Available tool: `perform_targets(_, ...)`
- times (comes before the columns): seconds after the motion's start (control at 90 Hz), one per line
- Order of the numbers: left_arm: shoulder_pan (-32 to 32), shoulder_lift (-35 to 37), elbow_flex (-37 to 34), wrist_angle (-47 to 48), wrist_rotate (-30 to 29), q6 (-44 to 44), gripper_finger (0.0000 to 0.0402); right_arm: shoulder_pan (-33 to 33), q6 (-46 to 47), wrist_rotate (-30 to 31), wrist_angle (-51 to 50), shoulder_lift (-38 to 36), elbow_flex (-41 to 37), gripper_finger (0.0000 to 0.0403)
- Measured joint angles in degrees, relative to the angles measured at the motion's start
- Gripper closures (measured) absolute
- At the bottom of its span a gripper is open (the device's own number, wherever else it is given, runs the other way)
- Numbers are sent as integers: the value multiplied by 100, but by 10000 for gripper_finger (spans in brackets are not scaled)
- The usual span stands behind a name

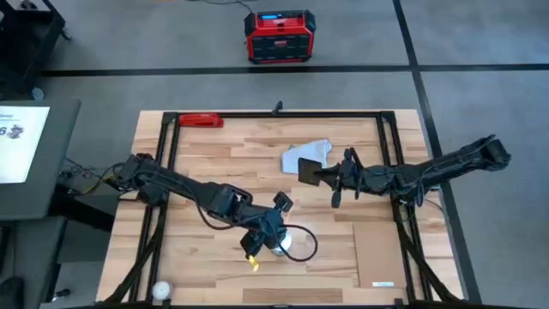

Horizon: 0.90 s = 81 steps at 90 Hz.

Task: Apply microfiber cloth
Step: Spray the back of the black phone with the spray bottle

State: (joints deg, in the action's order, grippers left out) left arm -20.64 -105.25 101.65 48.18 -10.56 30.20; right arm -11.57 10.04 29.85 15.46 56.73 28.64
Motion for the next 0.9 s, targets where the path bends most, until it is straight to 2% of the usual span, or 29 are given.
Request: perform_targets(0.9, 17, -76, 138, 164, -41, -177, 401, -181, 52, 61, 4, 0, 0, 389)
